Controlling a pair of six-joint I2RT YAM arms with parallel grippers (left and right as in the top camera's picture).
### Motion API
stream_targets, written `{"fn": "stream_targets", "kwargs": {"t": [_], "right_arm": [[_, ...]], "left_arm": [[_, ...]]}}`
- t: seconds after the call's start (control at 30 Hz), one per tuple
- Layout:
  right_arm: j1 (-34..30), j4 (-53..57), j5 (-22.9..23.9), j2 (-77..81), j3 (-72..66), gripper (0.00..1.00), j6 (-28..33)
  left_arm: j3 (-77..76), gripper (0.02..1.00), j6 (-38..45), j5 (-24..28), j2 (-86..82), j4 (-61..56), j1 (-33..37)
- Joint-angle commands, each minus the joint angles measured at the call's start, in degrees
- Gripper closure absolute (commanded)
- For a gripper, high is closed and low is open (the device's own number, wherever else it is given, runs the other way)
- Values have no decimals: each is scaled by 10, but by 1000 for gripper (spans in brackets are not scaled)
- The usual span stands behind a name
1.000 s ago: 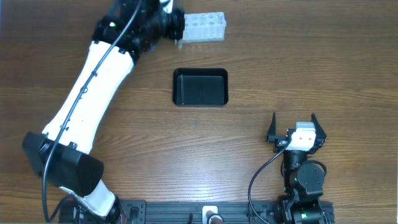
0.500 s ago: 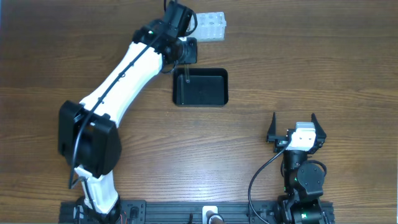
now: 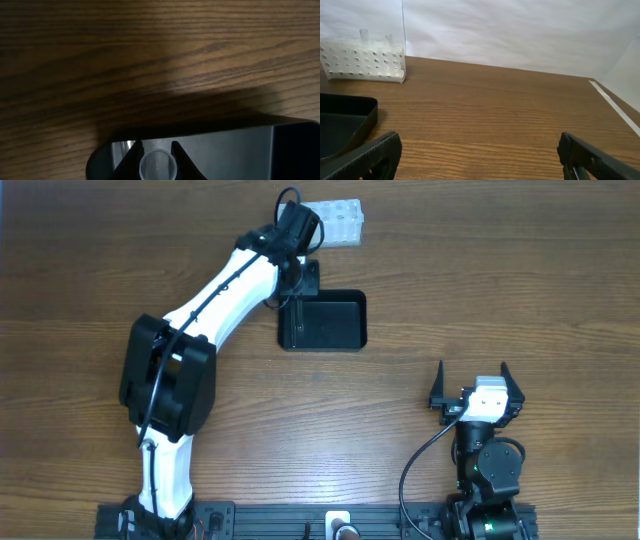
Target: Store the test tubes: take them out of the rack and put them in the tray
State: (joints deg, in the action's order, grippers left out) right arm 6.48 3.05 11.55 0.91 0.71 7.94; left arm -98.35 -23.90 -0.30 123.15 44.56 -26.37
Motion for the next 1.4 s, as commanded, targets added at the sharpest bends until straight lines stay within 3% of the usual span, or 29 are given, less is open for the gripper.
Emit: {"fn": "stream_targets", "kwargs": {"t": [0.03, 1.13, 1.4], "right_arm": [[3, 1, 3, -6, -4, 9, 3], [3, 1, 3, -6, -4, 9, 3], [3, 1, 3, -6, -4, 7, 3]], "left_arm": [[6, 884, -11, -4, 15, -2, -6], [6, 796, -21, 18, 41, -1, -9], [6, 551, -21, 12, -27, 7, -14]]}}
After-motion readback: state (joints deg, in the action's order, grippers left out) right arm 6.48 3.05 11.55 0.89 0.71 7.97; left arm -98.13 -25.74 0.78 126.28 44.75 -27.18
